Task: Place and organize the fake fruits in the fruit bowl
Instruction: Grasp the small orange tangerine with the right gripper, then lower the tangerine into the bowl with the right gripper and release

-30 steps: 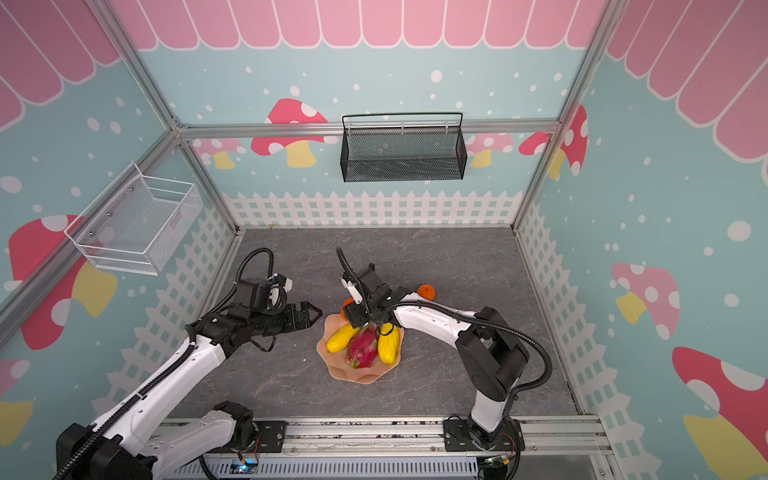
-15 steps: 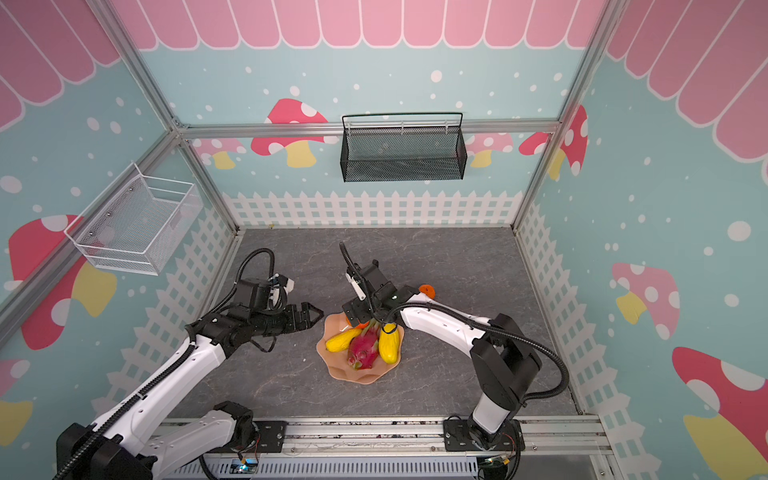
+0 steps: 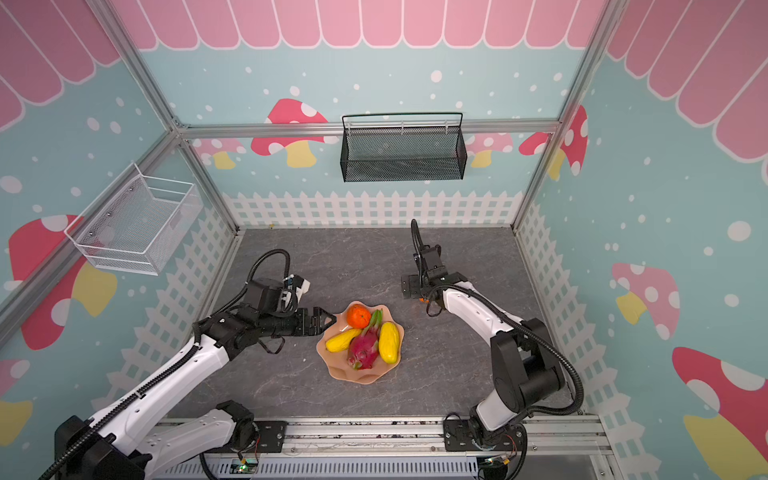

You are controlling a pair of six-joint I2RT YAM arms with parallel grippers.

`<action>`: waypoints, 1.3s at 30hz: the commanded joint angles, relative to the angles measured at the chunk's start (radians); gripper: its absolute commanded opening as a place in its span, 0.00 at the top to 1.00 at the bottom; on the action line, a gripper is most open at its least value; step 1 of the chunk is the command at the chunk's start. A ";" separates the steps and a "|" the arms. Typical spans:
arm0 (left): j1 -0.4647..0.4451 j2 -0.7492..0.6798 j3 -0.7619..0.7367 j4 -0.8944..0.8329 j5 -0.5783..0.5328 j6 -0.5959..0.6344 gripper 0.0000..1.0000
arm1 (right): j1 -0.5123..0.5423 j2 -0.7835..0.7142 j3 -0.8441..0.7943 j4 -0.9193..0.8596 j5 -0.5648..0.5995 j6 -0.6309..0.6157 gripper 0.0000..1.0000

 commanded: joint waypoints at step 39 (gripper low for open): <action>0.032 -0.070 0.048 -0.117 -0.169 0.006 0.00 | 0.239 -0.165 -0.032 0.136 -0.189 -0.165 0.46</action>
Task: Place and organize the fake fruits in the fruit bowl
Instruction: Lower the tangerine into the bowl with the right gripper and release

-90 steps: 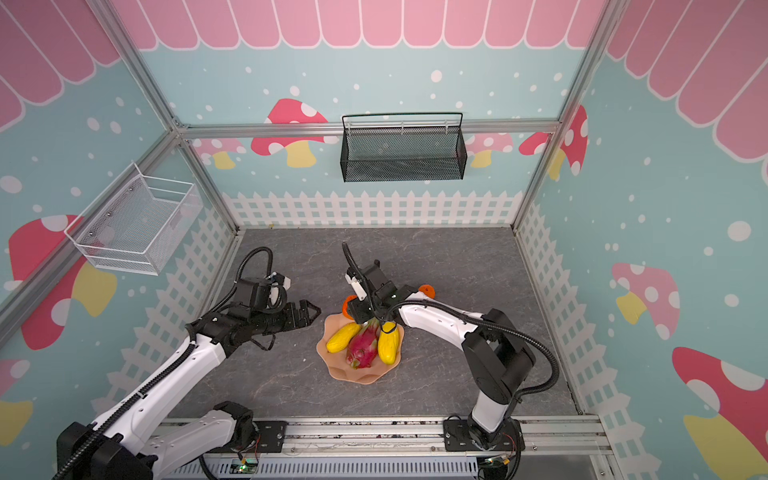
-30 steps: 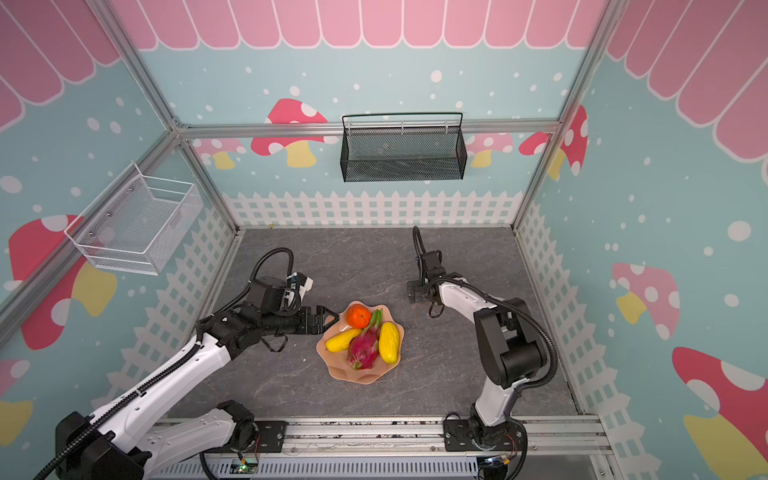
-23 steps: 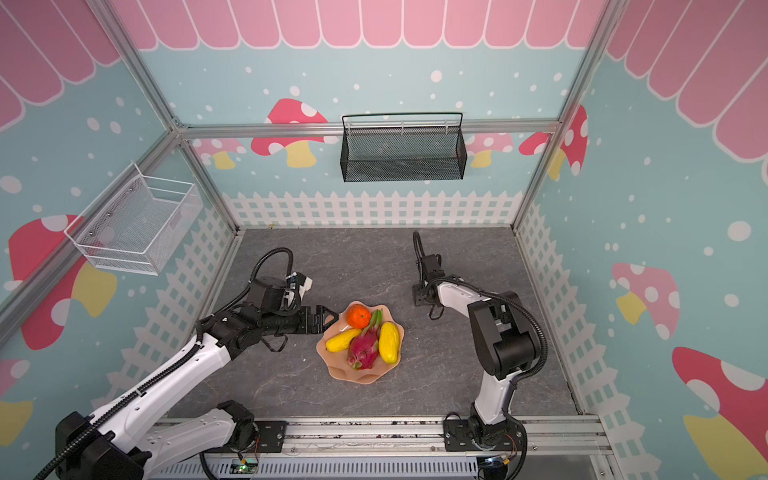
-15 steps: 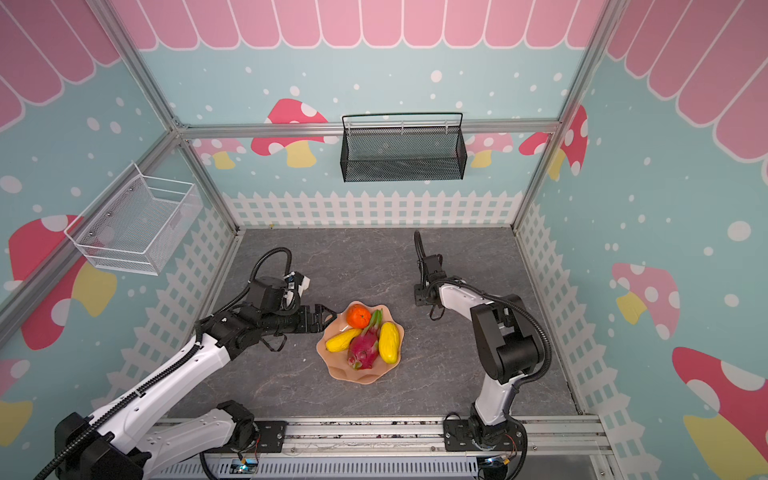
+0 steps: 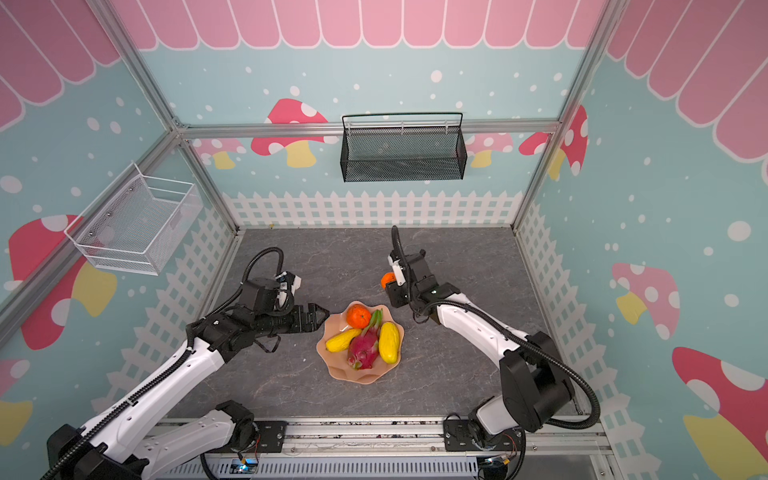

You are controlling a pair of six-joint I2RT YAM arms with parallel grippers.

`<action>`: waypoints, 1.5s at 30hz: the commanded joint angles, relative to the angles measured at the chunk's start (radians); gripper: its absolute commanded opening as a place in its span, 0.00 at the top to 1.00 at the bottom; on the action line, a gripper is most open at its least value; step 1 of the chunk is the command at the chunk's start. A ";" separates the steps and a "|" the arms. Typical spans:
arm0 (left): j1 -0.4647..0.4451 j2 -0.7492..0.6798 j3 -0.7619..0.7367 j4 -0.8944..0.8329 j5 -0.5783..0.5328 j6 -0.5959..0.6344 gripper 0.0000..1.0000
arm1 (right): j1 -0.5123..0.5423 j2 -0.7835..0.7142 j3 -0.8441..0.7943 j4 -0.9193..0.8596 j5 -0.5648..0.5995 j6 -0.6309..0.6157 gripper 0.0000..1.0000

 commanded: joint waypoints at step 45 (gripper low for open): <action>0.062 -0.233 0.000 -0.301 -0.005 -0.041 0.00 | 0.367 0.203 0.012 0.131 -0.024 -0.043 0.46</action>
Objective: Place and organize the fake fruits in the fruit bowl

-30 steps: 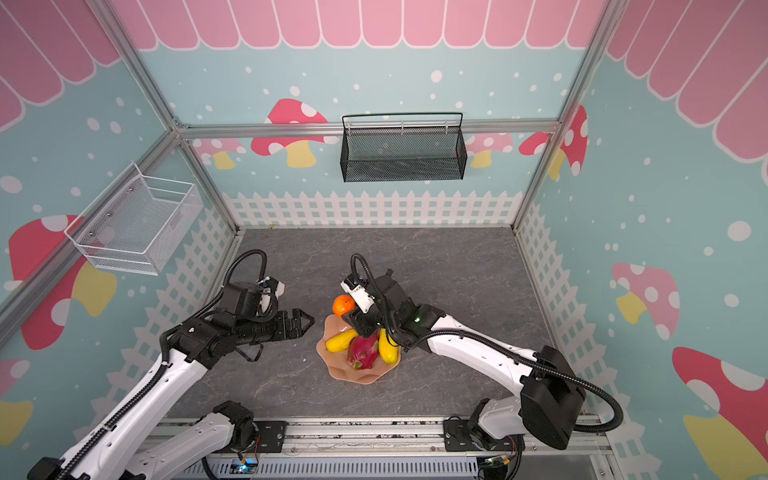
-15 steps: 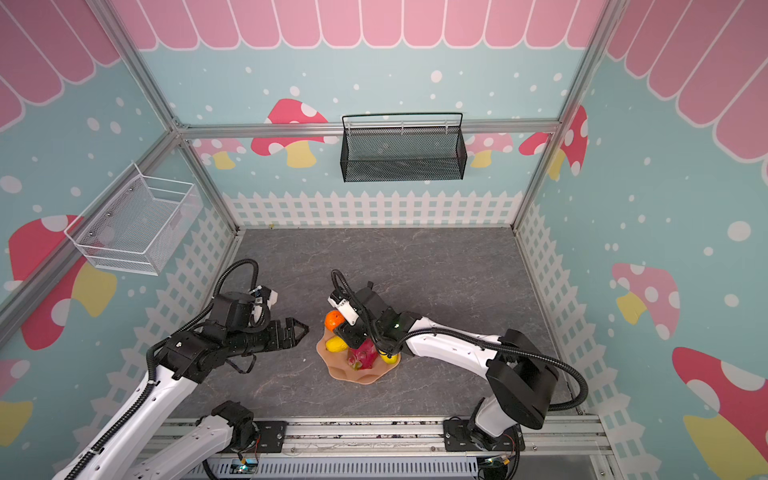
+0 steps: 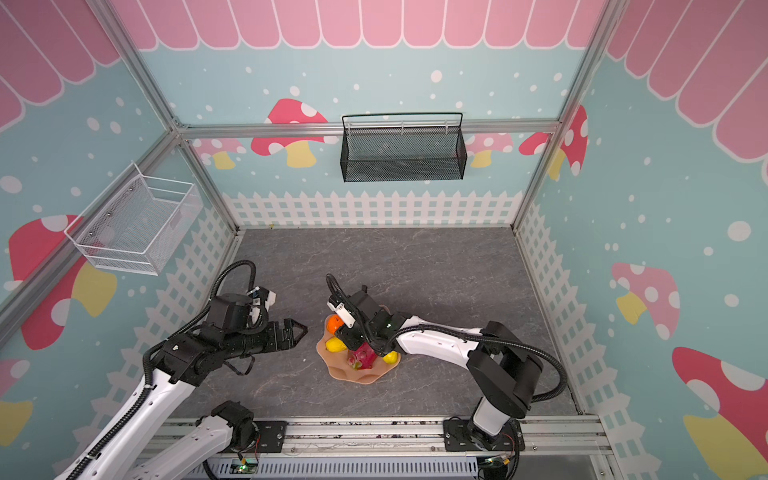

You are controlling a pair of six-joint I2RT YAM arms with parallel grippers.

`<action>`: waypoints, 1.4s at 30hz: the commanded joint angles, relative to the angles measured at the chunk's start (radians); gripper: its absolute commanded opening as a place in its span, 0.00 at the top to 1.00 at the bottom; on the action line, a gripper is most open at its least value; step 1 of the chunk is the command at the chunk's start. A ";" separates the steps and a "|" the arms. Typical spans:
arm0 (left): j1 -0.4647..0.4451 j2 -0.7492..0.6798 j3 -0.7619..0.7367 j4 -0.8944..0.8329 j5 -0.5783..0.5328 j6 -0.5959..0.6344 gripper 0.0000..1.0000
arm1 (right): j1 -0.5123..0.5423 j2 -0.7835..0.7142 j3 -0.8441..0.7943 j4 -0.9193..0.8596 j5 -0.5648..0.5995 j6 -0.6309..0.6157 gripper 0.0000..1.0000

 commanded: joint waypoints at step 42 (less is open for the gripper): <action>0.008 0.243 0.021 0.405 -0.606 -0.007 0.00 | -0.561 -0.446 -0.135 -0.016 0.130 0.105 0.02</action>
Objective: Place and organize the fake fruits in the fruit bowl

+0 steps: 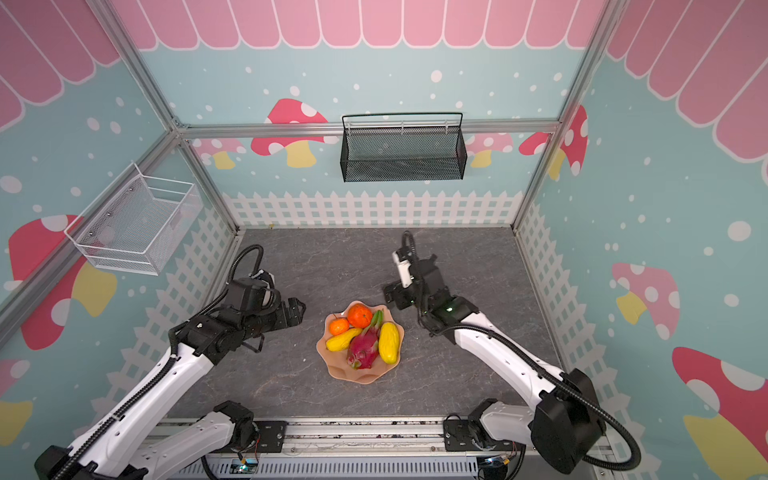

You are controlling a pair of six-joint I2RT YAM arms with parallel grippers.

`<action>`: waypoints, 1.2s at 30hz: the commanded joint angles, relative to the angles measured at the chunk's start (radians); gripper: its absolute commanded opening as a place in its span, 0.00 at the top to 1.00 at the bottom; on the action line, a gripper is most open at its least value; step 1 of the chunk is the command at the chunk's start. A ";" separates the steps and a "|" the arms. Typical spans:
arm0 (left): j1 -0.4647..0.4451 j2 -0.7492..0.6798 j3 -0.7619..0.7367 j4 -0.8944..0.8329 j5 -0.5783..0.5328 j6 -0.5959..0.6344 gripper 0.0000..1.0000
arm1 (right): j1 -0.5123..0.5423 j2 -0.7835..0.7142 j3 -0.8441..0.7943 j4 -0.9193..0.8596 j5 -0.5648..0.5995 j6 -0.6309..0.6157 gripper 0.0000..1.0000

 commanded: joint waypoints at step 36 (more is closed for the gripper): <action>0.331 0.539 -0.506 1.596 -0.133 0.427 0.00 | -0.520 0.298 -0.715 1.426 -0.019 -0.293 0.02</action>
